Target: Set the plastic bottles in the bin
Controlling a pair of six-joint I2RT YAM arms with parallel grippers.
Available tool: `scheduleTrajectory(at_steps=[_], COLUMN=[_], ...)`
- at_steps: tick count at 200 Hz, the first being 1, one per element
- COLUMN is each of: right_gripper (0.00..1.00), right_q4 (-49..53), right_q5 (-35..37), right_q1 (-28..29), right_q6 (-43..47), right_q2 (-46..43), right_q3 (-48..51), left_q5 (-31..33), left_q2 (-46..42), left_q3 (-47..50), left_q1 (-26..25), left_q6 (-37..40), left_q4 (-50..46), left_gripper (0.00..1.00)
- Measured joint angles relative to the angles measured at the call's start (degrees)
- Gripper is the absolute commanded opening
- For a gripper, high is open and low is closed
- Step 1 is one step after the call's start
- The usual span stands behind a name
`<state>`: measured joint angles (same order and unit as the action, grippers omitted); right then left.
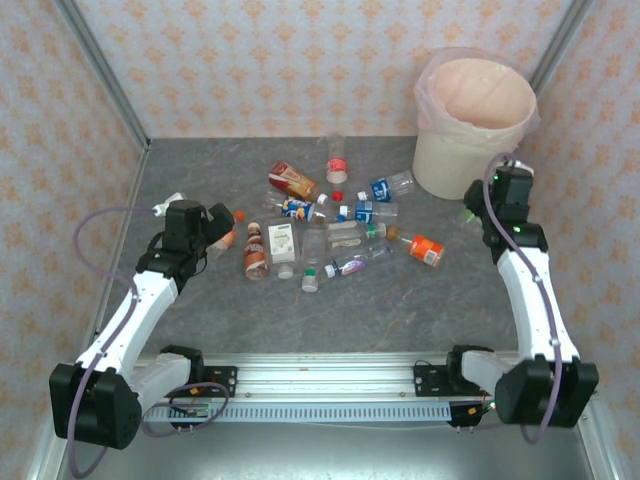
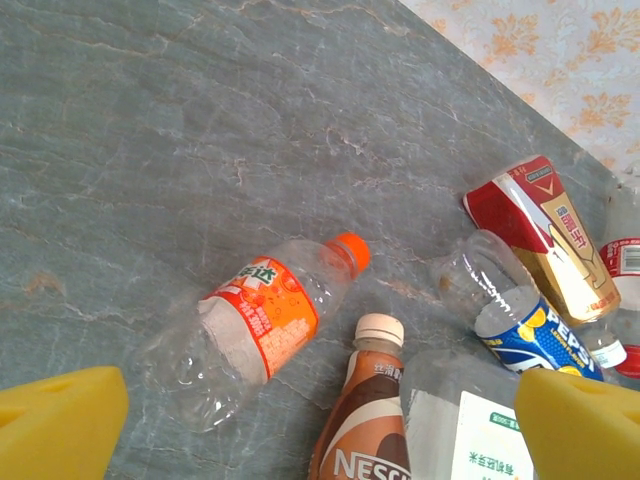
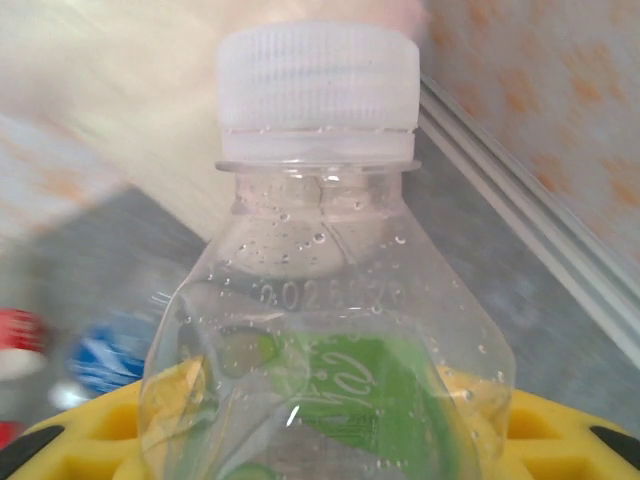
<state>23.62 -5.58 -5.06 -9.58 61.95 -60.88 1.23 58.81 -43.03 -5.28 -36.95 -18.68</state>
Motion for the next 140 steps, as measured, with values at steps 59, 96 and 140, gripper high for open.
scheduleTrajectory(at_steps=[59, 96, 140], right_gripper=[0.39, 0.40, 0.41], right_q4=[-11.5, -14.0, -13.2], right_q5=[-12.7, -8.6, 1.7], right_q1=[2.1, 2.2, 2.3], right_q6=[-4.5, -4.7, -1.6], right_q2=[11.4, 26.8, 41.9], right_q3=[-19.4, -34.8, -50.9], left_q5=[-0.8, -0.8, 0.3], left_q2=[-2.4, -2.6, -2.3], left_q3=[0.0, 0.0, 0.0], left_q1=[0.0, 0.0, 0.0], left_q6=[-2.5, -3.1, -4.2], left_q4=[-1.6, -3.0, -4.7], left_gripper=[1.00, 1.00, 1.00])
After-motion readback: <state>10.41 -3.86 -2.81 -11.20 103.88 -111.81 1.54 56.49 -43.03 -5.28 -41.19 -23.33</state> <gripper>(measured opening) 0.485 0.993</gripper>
